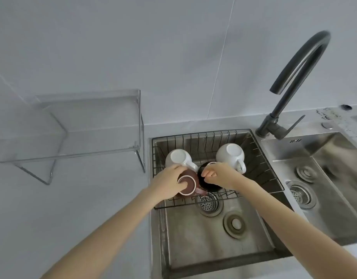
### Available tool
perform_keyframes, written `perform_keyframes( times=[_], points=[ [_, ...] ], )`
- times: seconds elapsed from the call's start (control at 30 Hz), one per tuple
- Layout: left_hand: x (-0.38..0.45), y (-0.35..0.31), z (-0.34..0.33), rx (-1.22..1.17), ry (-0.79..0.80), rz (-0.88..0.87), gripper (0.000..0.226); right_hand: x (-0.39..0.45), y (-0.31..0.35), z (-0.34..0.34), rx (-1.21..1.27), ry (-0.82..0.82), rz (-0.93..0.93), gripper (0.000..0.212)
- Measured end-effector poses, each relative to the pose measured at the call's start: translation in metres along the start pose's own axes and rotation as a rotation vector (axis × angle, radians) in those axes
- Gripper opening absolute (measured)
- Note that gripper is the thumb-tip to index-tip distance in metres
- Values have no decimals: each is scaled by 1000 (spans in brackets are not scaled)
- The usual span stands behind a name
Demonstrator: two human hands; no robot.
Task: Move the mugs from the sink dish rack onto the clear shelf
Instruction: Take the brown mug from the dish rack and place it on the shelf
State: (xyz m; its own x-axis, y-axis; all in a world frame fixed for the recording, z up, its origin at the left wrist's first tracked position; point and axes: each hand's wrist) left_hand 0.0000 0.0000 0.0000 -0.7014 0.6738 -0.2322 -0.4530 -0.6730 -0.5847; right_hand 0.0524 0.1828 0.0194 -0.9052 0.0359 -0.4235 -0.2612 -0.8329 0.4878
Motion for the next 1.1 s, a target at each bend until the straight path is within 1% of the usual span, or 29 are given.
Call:
perform_keyframes(
  times=[0.07, 0.17, 0.23, 0.37, 0.47, 0.53, 0.6, 0.63, 0.77, 0.83, 0.87, 0.93, 0.97, 1.03, 1.1],
  points=[
    [2, 3, -2, 24, -5, -28, 61, 5, -4, -9, 24, 31, -4, 25],
    [4, 15, -12, 55, 29, -14, 76, 11, -10, -29, 54, 80, -27, 21],
    [5, 24, -22, 68, 42, -8, 83, 14, -13, -39, 47, 99, -32, 24],
    [7, 28, -30, 11, 2, 1, 87, 19, -24, -55, 40, 93, -30, 28],
    [9, 28, -32, -15, -7, 12, 94, 21, -28, -60, 27, 80, -49, 26],
    [11, 29, -32, -33, -8, 22, 98, 21, -25, -60, 39, 66, -33, 40],
    [11, 31, -33, -46, -5, 30, 99, 21, -23, -60, 64, 57, -36, 46],
    [11, 32, -33, -61, -11, 35, 99, 21, -23, -61, 74, 58, -47, 44],
    [8, 32, -31, -143, -72, 50, 99, 20, -24, -64, 95, 36, -64, 23],
    [7, 31, -31, -188, -103, 67, 96, 17, -24, -65, 96, 12, -51, 22],
    [6, 31, -31, -214, -115, 81, 94, 15, -24, -66, 110, -11, -47, 21],
    [4, 28, -28, -272, -129, 106, 92, 9, -25, -63, 151, -66, -50, 13],
    [3, 26, -24, -298, -140, 109, 91, 4, -23, -59, 167, -98, -45, 14],
    [1, 20, -19, -331, -151, 106, 93, -4, -20, -48, 217, -166, -21, 16],
    [-3, 11, -10, -356, -172, 70, 93, -14, -13, -32, 241, -202, 34, 11]
  ],
)
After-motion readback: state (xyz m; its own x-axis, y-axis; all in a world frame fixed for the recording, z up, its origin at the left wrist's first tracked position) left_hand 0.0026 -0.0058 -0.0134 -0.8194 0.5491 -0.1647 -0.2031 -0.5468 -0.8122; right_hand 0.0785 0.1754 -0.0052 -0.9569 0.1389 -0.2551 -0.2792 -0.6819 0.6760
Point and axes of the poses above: each hand's wrist, its own x-axis towards the middle knuckle, its own z-axis out of the back of the hand, y = z × x, and after that the axes turned 1 degree about -x, right-handed
